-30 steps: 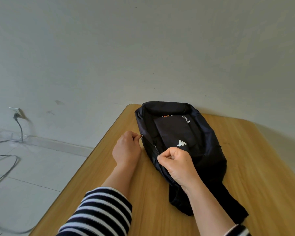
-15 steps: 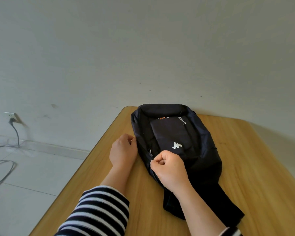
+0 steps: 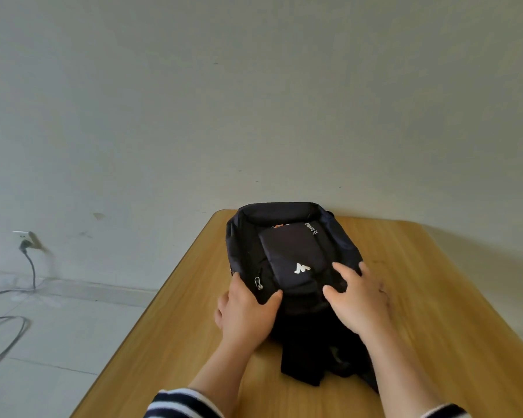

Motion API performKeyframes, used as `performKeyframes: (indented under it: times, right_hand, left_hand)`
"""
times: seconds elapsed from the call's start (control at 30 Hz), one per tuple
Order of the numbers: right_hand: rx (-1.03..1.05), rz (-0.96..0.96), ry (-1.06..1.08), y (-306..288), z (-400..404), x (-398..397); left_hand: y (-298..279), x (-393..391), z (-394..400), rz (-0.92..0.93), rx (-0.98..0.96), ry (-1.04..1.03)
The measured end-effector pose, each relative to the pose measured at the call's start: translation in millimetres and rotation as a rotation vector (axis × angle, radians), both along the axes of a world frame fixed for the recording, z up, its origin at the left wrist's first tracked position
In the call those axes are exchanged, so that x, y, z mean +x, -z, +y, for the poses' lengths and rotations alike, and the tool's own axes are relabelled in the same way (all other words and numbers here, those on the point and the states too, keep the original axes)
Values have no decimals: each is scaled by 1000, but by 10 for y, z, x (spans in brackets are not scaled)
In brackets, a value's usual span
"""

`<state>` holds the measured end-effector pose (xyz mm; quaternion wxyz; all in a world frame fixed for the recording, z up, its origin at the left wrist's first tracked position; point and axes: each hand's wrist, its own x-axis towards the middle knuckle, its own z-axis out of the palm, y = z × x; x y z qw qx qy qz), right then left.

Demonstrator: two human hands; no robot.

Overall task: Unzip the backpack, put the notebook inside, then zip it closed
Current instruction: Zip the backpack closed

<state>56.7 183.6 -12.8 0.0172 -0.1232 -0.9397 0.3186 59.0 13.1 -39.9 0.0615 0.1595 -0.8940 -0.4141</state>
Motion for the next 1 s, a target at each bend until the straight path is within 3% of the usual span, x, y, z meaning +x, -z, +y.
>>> performKeyframes:
  times: [0.2, 0.47, 1.0]
  right_hand:
    - [-14, -95, -85, 16, 75, 91]
    - [18, -128, 21, 116, 17, 36]
    - [101, -137, 60, 183, -16, -110]
  left_hand:
    - [17, -113, 3, -16, -123, 130]
    - [74, -428, -79, -17, -130, 274]
    - [114, -586, -61, 12, -229, 295]
